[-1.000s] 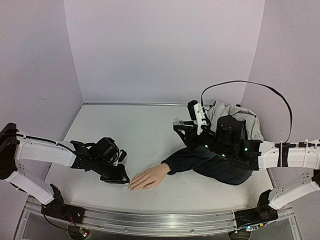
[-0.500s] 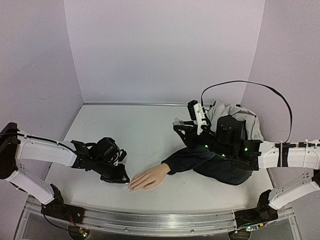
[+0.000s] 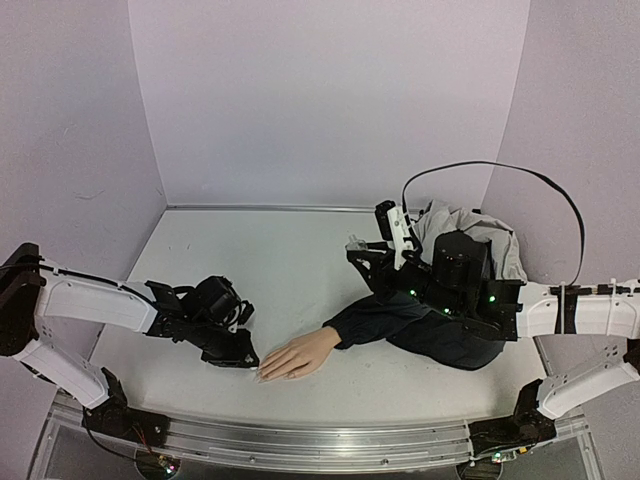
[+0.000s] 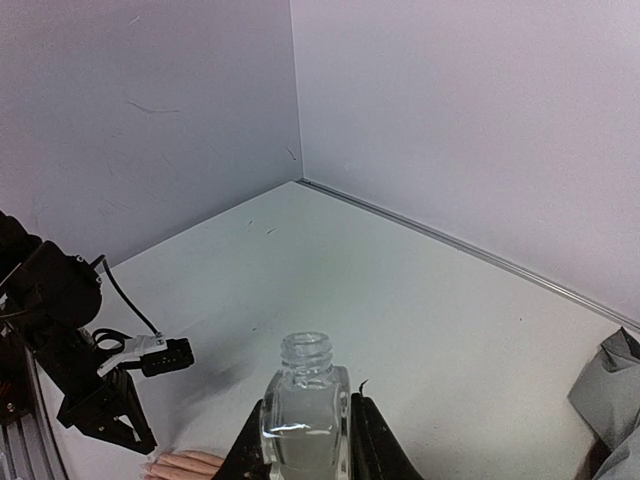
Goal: Paint the nails
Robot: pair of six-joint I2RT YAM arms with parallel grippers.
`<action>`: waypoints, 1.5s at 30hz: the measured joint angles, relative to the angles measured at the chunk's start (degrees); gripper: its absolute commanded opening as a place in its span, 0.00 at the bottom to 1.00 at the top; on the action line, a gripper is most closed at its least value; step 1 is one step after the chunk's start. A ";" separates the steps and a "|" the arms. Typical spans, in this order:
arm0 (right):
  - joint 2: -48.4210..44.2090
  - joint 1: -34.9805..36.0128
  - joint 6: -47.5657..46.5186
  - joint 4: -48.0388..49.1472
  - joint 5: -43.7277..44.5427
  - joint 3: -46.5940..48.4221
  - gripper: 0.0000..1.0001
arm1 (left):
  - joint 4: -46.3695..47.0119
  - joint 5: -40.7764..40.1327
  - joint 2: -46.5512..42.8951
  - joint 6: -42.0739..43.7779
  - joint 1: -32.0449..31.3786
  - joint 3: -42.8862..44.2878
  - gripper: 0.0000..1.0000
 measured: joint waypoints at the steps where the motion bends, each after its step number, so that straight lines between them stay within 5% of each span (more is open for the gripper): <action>1: 0.00 0.00 -0.02 0.00 0.00 0.00 0.00 | 0.00 0.02 0.00 0.00 0.00 -0.02 0.00; 45: 0.09 0.00 0.04 0.00 -0.22 0.00 0.00 | -0.04 0.02 -1.86 -0.28 0.00 -2.80 0.00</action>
